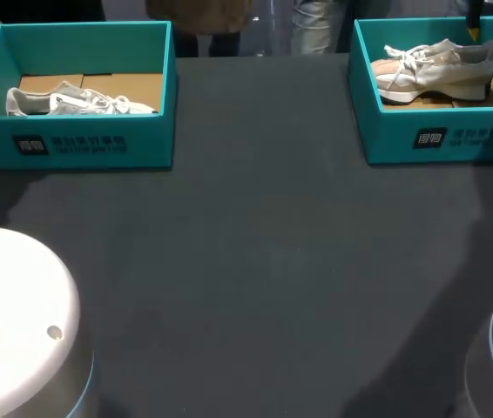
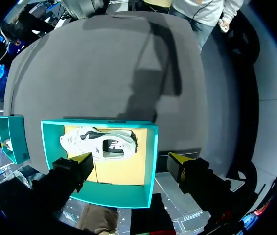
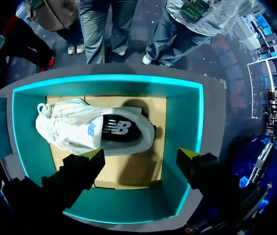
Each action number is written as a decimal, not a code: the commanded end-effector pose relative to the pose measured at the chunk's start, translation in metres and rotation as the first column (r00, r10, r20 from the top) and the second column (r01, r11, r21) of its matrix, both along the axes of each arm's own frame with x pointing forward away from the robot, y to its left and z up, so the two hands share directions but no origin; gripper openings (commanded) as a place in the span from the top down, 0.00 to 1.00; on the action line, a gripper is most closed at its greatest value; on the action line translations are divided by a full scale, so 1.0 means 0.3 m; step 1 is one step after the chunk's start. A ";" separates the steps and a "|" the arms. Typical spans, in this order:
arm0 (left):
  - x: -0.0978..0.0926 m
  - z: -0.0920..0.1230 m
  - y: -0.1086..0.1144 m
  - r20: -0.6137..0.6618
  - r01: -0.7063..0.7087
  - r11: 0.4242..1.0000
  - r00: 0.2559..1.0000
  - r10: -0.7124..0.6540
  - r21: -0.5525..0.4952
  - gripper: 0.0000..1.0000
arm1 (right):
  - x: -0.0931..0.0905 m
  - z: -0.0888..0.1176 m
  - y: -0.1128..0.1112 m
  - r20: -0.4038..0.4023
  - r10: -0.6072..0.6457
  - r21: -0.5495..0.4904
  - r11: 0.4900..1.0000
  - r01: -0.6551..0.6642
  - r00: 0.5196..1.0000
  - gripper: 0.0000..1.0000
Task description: Take the shoe out of the shoebox, open the shoe tongue, remove and reinsert the insole, then place the shoe into the shoebox
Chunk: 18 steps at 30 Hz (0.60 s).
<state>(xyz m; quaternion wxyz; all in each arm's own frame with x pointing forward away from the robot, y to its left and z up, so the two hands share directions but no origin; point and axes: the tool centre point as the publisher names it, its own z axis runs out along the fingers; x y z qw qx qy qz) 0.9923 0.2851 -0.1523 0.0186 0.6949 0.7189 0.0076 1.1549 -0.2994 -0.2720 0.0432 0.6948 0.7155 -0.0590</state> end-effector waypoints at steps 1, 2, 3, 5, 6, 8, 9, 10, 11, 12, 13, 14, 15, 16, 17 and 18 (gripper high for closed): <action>0.002 0.002 0.000 -0.001 0.001 1.000 1.000 -0.001 0.002 0.00 | 0.022 -0.042 -0.017 -0.003 -0.014 0.007 1.000 0.014 1.000 0.09; 0.002 0.002 0.000 -0.001 0.001 1.000 1.000 -0.001 0.002 0.00 | 0.022 -0.049 -0.021 0.000 -0.017 0.008 1.000 0.017 1.000 0.09; 0.002 0.002 0.000 -0.001 0.001 1.000 1.000 -0.001 0.002 0.00 | 0.022 -0.057 -0.024 0.004 -0.022 0.009 1.000 0.022 1.000 0.11; 0.002 0.002 0.000 -0.001 0.001 1.000 1.000 -0.001 0.002 0.00 | 0.020 -0.071 -0.028 0.006 -0.032 0.010 0.999 0.032 0.999 0.16; 0.002 0.002 0.000 -0.001 0.001 1.000 1.000 -0.001 0.002 0.00 | 0.020 -0.078 -0.030 0.010 -0.038 0.012 0.999 0.038 0.999 0.21; 0.002 0.002 0.000 -0.001 0.001 1.000 1.000 -0.001 0.002 0.00 | 0.020 -0.089 -0.036 0.015 -0.044 0.014 0.999 0.043 0.999 0.23; 0.002 0.002 0.000 -0.001 0.001 1.000 1.000 -0.001 0.002 0.00 | 0.020 -0.095 -0.039 0.019 -0.049 0.017 0.999 0.049 0.999 0.23; 0.002 0.002 0.000 -0.001 0.001 1.000 1.000 -0.001 0.002 0.00 | 0.020 -0.102 -0.042 0.022 -0.051 0.020 0.999 0.051 0.998 0.23; 0.002 0.002 0.000 -0.001 0.001 1.000 1.000 -0.001 0.002 0.00 | 0.020 -0.108 -0.043 0.023 -0.052 0.019 0.998 0.051 0.998 0.22; 0.002 0.002 0.000 -0.001 0.001 1.000 1.000 -0.001 0.002 0.00 | 0.021 -0.113 -0.043 0.024 -0.052 0.020 0.999 0.051 0.998 0.21; 0.002 0.002 0.000 -0.001 0.001 1.000 1.000 -0.001 0.002 0.00 | 0.024 -0.119 -0.041 0.025 -0.051 0.021 0.999 0.050 0.998 0.22; 0.002 0.002 0.000 -0.001 0.001 1.000 1.000 -0.001 0.002 0.00 | 0.026 -0.126 -0.039 0.025 -0.049 0.022 0.999 0.049 0.998 0.23; 0.002 0.002 0.000 -0.001 0.001 1.000 1.000 -0.001 0.002 0.00 | 0.028 -0.131 -0.037 0.024 -0.049 0.022 0.999 0.048 0.999 0.23; 0.002 0.002 0.000 -0.001 0.001 1.000 1.000 -0.001 0.002 0.00 | 0.028 -0.138 -0.036 0.024 -0.049 0.022 0.999 0.049 0.999 0.23; 0.002 0.002 0.000 -0.001 0.001 1.000 1.000 -0.001 0.002 0.00 | 0.028 -0.146 -0.037 0.026 -0.052 0.027 0.998 0.052 0.998 0.24; 0.002 0.002 0.000 -0.001 0.001 1.000 1.000 -0.001 0.002 0.00 | 0.027 -0.153 -0.037 0.027 -0.054 0.029 0.998 0.053 0.998 0.24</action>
